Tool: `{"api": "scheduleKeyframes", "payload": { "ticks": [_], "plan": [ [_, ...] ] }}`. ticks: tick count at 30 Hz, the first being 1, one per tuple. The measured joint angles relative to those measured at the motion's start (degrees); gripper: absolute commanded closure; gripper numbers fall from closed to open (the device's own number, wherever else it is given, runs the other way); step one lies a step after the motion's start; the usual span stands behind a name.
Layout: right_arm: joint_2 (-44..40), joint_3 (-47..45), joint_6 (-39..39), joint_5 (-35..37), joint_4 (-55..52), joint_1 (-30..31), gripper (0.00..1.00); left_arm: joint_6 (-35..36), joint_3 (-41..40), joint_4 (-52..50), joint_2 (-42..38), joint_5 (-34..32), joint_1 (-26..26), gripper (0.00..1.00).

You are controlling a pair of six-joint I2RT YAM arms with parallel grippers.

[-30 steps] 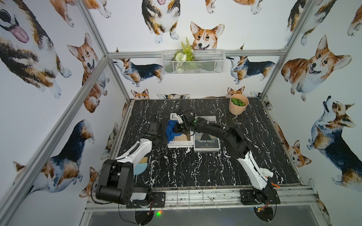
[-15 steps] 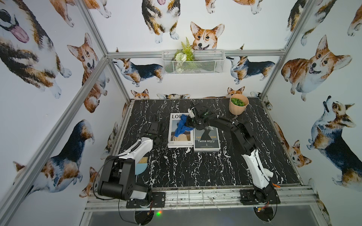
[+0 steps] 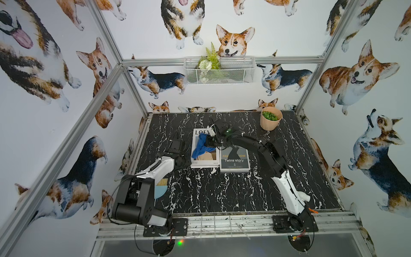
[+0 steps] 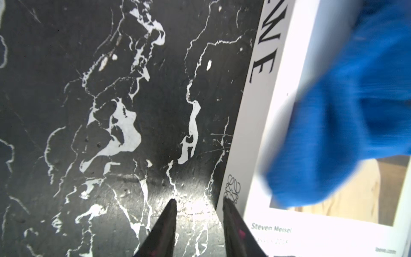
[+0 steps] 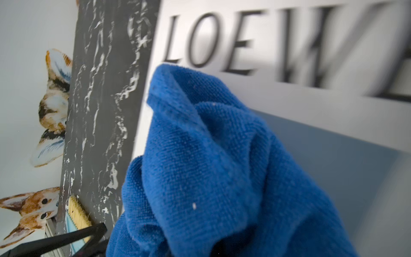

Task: Wipe the cover of the book
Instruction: Wipe the dirt from the cover of the book.

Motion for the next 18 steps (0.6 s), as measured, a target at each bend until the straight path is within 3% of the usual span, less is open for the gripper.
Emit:
{"api": "scheduleKeyframes", "payload": {
  "ticks": [5,12,18],
  "plan": [
    [-6.8,-11.5,-0.57,0.11,3.52,-3.98,1.0,-0.04,-0.02,0.28,0.09,0.2,0.0,0.62],
    [-11.21,-15.54,-2.97,0.79,3.17,-4.68,1.0,-0.7,2.91,-0.33,0.15,0.57,-0.42,0.61],
    [-24.48,-24.94,-3.08,3.69,0.35,-6.69,1.0,-1.51,10.8,-2.1,0.04,-0.74,-5.27,0.59]
  ]
}}
